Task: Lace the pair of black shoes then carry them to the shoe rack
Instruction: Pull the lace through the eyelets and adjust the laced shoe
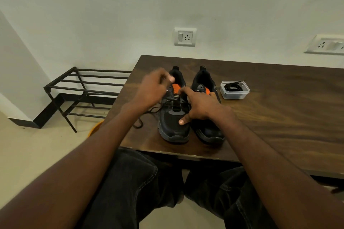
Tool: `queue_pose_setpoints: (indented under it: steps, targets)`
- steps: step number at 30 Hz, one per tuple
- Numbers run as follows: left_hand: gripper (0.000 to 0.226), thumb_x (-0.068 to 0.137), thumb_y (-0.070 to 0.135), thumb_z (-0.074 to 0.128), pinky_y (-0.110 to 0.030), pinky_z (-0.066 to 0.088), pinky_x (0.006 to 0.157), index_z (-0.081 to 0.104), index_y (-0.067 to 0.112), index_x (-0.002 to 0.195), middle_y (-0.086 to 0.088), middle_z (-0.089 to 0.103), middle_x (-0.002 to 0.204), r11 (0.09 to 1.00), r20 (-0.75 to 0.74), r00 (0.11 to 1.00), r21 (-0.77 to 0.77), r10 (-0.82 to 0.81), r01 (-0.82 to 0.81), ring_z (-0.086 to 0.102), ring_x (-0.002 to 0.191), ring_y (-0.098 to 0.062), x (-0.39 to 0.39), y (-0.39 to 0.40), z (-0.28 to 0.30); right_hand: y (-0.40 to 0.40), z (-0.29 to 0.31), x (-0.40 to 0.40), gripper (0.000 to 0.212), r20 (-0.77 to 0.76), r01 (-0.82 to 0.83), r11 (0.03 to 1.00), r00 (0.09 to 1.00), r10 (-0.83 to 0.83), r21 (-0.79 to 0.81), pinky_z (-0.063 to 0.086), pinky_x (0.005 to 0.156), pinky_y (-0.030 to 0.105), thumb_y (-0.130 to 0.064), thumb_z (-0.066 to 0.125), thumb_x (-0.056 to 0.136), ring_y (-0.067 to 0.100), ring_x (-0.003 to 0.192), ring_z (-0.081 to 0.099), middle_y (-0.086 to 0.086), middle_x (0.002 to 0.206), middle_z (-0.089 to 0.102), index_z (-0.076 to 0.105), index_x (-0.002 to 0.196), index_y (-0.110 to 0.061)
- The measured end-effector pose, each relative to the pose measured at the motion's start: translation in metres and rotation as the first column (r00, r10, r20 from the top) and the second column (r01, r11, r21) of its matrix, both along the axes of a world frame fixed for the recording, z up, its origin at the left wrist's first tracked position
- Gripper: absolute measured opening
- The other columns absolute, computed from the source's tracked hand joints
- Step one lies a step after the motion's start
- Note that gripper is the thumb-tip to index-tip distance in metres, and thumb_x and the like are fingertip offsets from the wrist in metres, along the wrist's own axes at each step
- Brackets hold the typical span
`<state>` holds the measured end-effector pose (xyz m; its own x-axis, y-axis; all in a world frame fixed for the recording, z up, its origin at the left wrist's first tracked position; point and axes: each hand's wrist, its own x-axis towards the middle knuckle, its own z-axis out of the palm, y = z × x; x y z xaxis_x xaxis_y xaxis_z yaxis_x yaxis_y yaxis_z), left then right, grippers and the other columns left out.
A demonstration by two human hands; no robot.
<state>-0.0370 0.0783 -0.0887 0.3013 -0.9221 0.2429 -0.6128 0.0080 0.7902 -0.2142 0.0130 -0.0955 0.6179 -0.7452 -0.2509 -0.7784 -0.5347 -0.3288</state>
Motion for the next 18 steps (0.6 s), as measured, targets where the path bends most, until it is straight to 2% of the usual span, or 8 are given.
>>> queue_pose_setpoints:
  steps: [2,4,8,11,12,14,16,18]
  targets:
    - [0.008,0.095,0.026,0.072,-0.024,0.05,0.072,0.069,0.021,0.1,0.002,0.063,0.098,0.992,0.319,0.944,0.116,-0.089,0.054,0.061,0.085,-0.009,-0.002,-0.006,-0.016,0.0,-0.001,0.0,0.11,-0.002,-0.009,1.0,1.0,0.009,-0.024,0.016,0.122,0.066,-0.054,0.091,0.069,0.035,0.144,0.046,0.003,0.152,0.055,0.022,0.154,-0.043]
    - [0.013,0.09,0.026,0.078,-0.027,0.047,0.079,0.072,0.021,0.1,0.001,0.055,0.103,0.984,0.437,0.891,0.17,-0.124,0.054,0.056,0.089,-0.013,-0.005,-0.011,-0.024,0.0,-0.001,-0.001,0.111,-0.001,-0.007,1.0,1.0,0.007,-0.031,0.017,0.122,0.065,-0.054,0.091,0.068,0.034,0.143,0.046,0.003,0.152,0.055,0.022,0.154,-0.043]
    - [0.009,0.09,0.014,0.075,-0.02,0.04,0.072,0.069,0.02,0.089,0.002,0.049,0.103,0.985,0.486,0.865,0.169,-0.124,0.047,0.052,0.088,-0.013,-0.008,-0.012,-0.023,0.001,0.0,-0.001,0.111,0.006,-0.007,1.0,1.0,0.007,-0.029,0.021,0.119,0.062,-0.054,0.091,0.069,0.033,0.142,0.048,0.002,0.151,0.055,0.021,0.155,-0.043]
    - [0.015,0.093,0.003,0.062,-0.031,0.049,0.077,0.062,0.018,0.088,-0.002,0.054,0.101,0.987,0.459,0.884,0.158,-0.086,0.014,0.055,0.087,-0.016,-0.012,-0.015,-0.021,0.002,0.0,-0.002,0.112,0.012,-0.001,1.0,1.0,0.002,-0.02,0.022,0.12,0.063,-0.052,0.091,0.069,0.033,0.141,0.048,0.002,0.151,0.056,0.02,0.156,-0.042]
    - [0.017,0.096,0.002,0.057,-0.032,0.051,0.078,0.061,0.017,0.09,-0.004,0.059,0.099,0.994,0.353,0.935,0.109,-0.038,-0.001,0.058,0.087,-0.017,-0.012,-0.016,-0.017,0.002,0.0,-0.003,0.113,0.014,0.008,1.0,1.0,-0.008,-0.006,0.022,0.121,0.065,-0.051,0.092,0.069,0.034,0.142,0.048,0.003,0.151,0.055,0.02,0.156,-0.042]
    - [0.022,0.106,0.006,0.043,-0.029,0.053,0.073,0.059,0.015,0.096,-0.005,0.067,0.096,0.997,-0.141,0.988,-0.022,0.069,-0.073,0.068,0.09,-0.02,-0.012,-0.014,-0.002,0.001,0.0,-0.004,0.113,0.022,0.025,0.999,0.999,-0.025,0.026,0.022,0.121,0.067,-0.049,0.093,0.068,0.036,0.143,0.046,0.004,0.153,0.053,0.021,0.154,-0.044]
    - [0.026,0.112,0.012,0.031,-0.03,0.056,0.071,0.053,0.015,0.098,-0.007,0.071,0.096,0.982,-0.682,0.73,-0.106,0.042,-0.156,0.076,0.097,-0.027,-0.014,-0.01,0.014,0.0,0.0,-0.004,0.11,0.023,0.017,0.999,1.0,-0.017,0.029,0.017,0.121,0.068,-0.049,0.094,0.067,0.036,0.144,0.045,0.003,0.153,0.053,0.024,0.152,-0.045]
    - [0.026,0.113,0.013,0.025,-0.031,0.056,0.064,0.047,0.014,0.1,-0.011,0.072,0.095,0.983,-0.826,0.562,-0.069,0.038,-0.167,0.078,0.09,-0.031,-0.02,-0.007,0.02,0.0,0.001,-0.003,0.11,0.015,0.008,1.0,1.0,-0.008,0.021,0.015,0.121,0.067,-0.048,0.094,0.067,0.035,0.145,0.045,0.003,0.154,0.053,0.024,0.152,-0.044]
